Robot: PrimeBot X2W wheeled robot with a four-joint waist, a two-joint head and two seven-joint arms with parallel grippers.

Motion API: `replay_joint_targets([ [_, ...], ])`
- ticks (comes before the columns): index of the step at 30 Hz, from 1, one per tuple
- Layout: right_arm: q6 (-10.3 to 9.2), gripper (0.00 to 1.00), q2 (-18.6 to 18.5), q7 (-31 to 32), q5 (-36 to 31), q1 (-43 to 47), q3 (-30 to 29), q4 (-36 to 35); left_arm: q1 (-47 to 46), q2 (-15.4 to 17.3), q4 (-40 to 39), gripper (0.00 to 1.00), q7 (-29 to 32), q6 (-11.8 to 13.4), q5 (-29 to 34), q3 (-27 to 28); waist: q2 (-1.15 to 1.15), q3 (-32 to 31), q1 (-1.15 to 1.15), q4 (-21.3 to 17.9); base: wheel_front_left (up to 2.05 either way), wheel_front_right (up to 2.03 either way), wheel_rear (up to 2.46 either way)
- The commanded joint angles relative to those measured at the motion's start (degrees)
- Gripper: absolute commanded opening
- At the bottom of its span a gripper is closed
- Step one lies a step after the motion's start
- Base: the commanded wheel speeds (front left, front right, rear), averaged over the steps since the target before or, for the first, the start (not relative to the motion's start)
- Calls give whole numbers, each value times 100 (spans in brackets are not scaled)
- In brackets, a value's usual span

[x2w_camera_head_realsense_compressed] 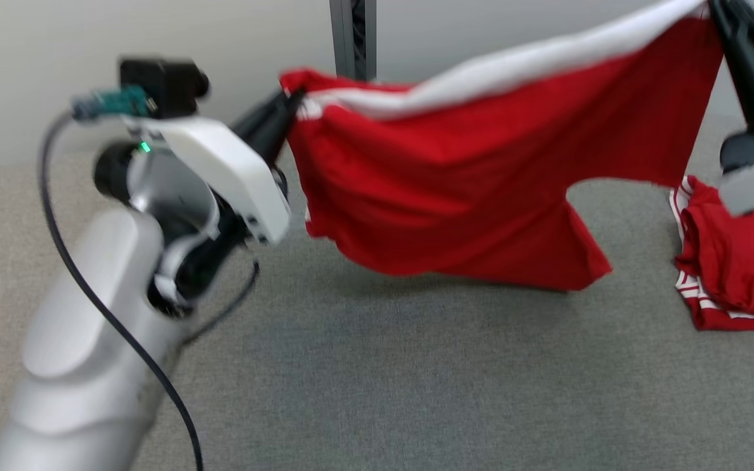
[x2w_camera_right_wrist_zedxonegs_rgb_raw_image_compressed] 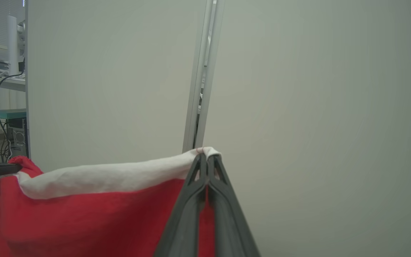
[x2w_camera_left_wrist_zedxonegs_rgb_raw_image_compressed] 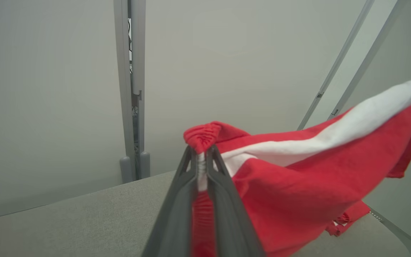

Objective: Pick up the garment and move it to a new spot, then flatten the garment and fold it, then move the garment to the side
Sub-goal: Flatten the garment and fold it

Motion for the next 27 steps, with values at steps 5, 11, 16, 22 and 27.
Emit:
replay_joint_targets([
  [5, 1, 0, -306, 161, 211, -1600, 508, 606, -1435, 168, 369, 0, 513, 45, 40, 180, 0, 1040, 0, -99, 0, 0, 0],
  [11, 0, 0, -276, -447, 243, -3619, 1040, 1886, -3168, 72, 1251, 0, -62, 85, 636, 219, 0, 1859, 0, -143, 0, 0, 0],
  [16, 0, 0, 90, -1356, 148, -4824, 1196, 3004, -4197, -182, 2103, 0, -1296, 50, 954, 347, 0, 2295, 0, -166, 0, 0, 0],
  [22, 0, 0, 447, -2066, 124, -5273, 1246, 3859, -4770, -429, 2958, 0, -2729, -9, 1283, 273, 0, 2675, 0, -134, 0, 0, 0],
  [27, 0, 0, 630, -2127, 216, -4823, 1299, 4108, -4580, -601, 3731, 0, -3390, -191, 1343, 92, 0, 2860, 0, -100, 0, 0, 0],
])
